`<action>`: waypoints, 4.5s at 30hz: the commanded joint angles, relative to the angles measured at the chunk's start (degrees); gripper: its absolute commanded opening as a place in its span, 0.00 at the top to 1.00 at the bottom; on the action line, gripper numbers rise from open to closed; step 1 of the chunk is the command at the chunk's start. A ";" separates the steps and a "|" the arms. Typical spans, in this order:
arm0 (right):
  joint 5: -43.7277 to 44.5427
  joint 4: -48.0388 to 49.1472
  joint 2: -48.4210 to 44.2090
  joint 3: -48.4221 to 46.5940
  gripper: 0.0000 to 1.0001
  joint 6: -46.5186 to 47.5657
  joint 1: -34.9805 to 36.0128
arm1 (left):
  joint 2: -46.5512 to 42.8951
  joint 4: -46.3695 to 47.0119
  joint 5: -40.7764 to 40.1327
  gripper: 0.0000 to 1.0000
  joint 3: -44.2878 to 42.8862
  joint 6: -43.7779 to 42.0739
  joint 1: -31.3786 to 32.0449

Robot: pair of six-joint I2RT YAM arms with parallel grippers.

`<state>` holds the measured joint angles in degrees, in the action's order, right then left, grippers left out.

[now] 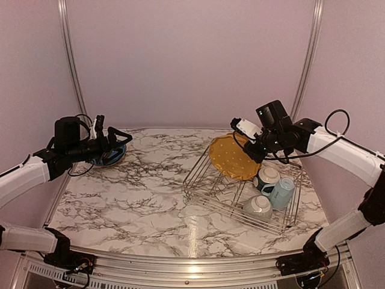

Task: Unload the mixed dishes from the dish rack
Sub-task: Grab the plate from the dish rack, then pass from the right arm to the left, then place the plate on the plate.

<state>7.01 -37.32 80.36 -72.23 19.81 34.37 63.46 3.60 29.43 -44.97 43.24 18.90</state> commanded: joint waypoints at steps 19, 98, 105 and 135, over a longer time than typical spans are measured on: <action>17.57 -6.31 -5.42 -11.08 1.00 -12.30 12.85 | 4.74 1.91 -2.89 0.01 -3.22 -1.16 3.53; -31.30 25.28 -8.43 8.36 0.18 -53.06 -5.29 | 13.07 36.51 -10.71 1.00 2.26 23.66 20.38; -19.53 13.68 -10.59 5.04 0.18 -44.57 -5.33 | -2.96 12.78 -23.98 1.00 7.99 24.07 10.01; -14.50 10.02 -20.27 7.44 0.16 -42.99 -5.31 | 11.12 -11.31 -36.45 1.00 -7.41 39.81 -13.10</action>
<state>-8.51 -25.87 61.60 -64.99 -23.29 29.34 71.22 -10.74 -5.30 -46.35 80.90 6.92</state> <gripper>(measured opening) 0.838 0.200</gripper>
